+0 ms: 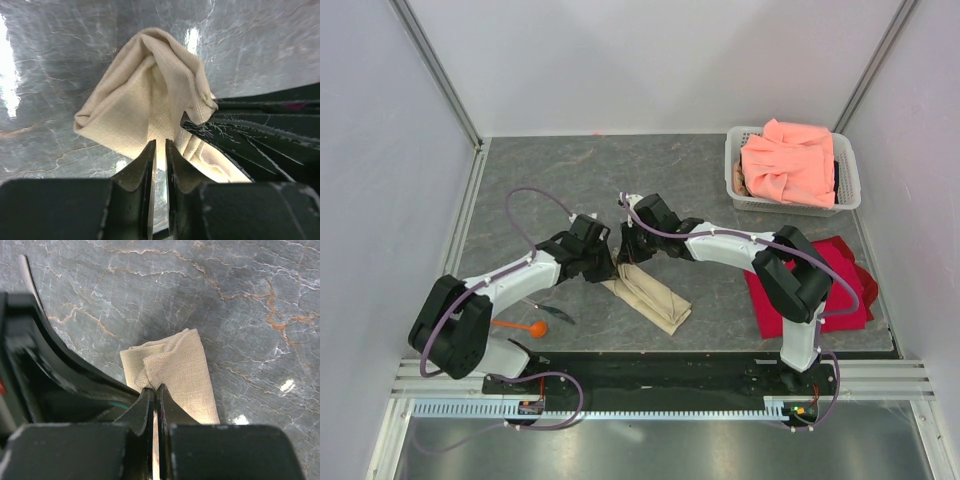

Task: Fold the napkin into a case and place the utensils inside
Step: Stuff the top corner of the smaller-rectangle-folded napkin into the folded napkin.

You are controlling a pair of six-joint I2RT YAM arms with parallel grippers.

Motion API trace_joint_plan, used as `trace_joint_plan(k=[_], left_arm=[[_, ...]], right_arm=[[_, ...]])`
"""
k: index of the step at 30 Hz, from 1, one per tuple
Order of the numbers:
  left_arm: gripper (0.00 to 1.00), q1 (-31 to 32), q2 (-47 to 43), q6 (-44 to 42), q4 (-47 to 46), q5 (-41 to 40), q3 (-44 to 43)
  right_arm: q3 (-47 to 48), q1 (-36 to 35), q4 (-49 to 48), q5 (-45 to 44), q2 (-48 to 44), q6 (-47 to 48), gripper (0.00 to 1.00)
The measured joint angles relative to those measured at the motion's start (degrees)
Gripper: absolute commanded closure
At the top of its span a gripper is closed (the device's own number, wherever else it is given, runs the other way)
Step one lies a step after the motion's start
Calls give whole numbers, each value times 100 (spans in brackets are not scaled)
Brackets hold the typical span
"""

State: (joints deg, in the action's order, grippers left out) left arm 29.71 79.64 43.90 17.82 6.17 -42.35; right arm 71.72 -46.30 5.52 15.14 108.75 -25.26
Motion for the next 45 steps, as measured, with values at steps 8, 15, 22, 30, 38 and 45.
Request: trace_joint_plan(k=[8, 15, 22, 30, 38, 45], left_arm=[[73, 581, 299, 2, 350, -933, -306], [71, 769, 597, 0, 535, -1469, -522], [69, 960, 778, -4, 776, -1878, -767], [74, 1187, 1008, -42, 951, -2341, -892], [73, 1357, 1246, -153, 966, -2680, -946], [92, 1388, 1344, -192, 953, -2771, -992]], right_arm=[[0, 35, 15, 107, 0, -94, 100], [0, 35, 11, 162, 0, -138, 100], [0, 42, -13, 177, 7, -168, 100], [0, 52, -72, 203, 61, -205, 100], [-9, 72, -105, 214, 83, -221, 100], [-63, 94, -162, 221, 83, -256, 100]])
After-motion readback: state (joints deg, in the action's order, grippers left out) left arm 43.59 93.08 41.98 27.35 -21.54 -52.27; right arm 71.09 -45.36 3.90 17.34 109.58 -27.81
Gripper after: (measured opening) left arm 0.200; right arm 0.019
